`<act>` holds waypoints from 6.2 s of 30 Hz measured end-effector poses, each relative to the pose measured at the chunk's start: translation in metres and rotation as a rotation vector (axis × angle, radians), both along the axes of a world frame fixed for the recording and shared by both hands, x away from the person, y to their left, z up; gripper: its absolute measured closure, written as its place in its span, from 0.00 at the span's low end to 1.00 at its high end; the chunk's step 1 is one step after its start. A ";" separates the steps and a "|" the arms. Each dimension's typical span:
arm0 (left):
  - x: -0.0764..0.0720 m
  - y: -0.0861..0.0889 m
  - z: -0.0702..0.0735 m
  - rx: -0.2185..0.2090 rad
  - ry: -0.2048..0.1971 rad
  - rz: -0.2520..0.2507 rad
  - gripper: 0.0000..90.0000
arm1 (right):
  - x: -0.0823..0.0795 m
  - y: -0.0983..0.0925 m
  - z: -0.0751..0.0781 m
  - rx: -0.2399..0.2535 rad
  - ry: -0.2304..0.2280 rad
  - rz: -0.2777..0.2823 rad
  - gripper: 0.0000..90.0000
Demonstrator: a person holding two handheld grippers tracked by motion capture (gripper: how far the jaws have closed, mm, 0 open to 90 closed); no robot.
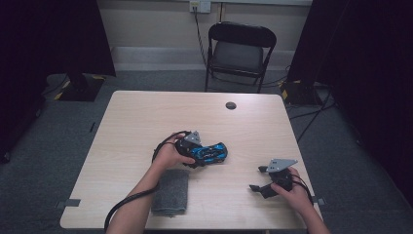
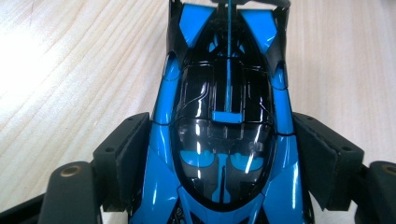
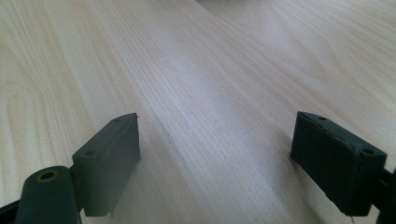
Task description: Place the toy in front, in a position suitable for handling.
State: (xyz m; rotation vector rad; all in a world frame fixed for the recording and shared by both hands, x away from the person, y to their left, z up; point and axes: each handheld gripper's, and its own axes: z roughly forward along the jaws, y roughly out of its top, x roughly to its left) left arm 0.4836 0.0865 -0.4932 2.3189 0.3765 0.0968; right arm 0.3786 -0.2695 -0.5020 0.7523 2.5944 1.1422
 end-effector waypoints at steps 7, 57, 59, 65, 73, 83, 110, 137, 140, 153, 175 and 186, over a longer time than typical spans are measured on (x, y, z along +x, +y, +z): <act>-0.001 0.007 0.006 -0.034 -0.015 0.083 0.27 | 0.000 0.000 0.000 0.000 0.000 0.000 0.17; -0.002 0.061 -0.002 -0.003 -0.054 0.549 0.27 | 0.000 0.000 0.000 -0.005 -0.005 0.002 0.16; -0.004 0.063 -0.003 -0.004 -0.040 0.553 0.27 | 0.000 0.000 0.000 -0.005 -0.005 0.002 0.16; -0.008 0.067 -0.004 0.001 -0.037 0.553 0.27 | 0.000 0.000 0.000 -0.005 -0.005 0.002 0.16; -0.010 0.069 -0.004 0.000 -0.031 0.554 0.27 | 0.000 0.000 0.000 -0.005 -0.005 0.002 0.16; -0.015 0.077 -0.004 0.003 -0.024 0.542 0.27 | 0.000 0.000 0.000 -0.005 -0.005 0.002 0.16; -0.021 0.082 -0.002 0.021 -0.035 0.541 0.25 | 0.000 0.000 0.000 -0.005 -0.006 0.002 0.16; -0.042 0.096 0.028 -0.042 -0.062 0.499 0.23 | 0.000 0.001 0.000 -0.008 -0.005 -0.006 0.15; -0.049 0.103 0.030 -0.042 -0.058 0.500 0.23 | -0.001 0.001 0.000 -0.008 -0.004 -0.016 0.16; -0.073 0.133 0.017 -0.034 -0.042 0.522 0.23 | 0.001 0.022 0.014 -0.004 0.030 -0.022 0.27; -0.090 0.151 0.015 -0.052 -0.051 0.538 0.23 | 0.004 0.146 0.035 0.062 0.076 0.170 0.34; -0.088 0.147 0.012 -0.050 -0.048 0.527 0.22 | 0.002 0.192 0.040 0.025 0.052 0.259 0.33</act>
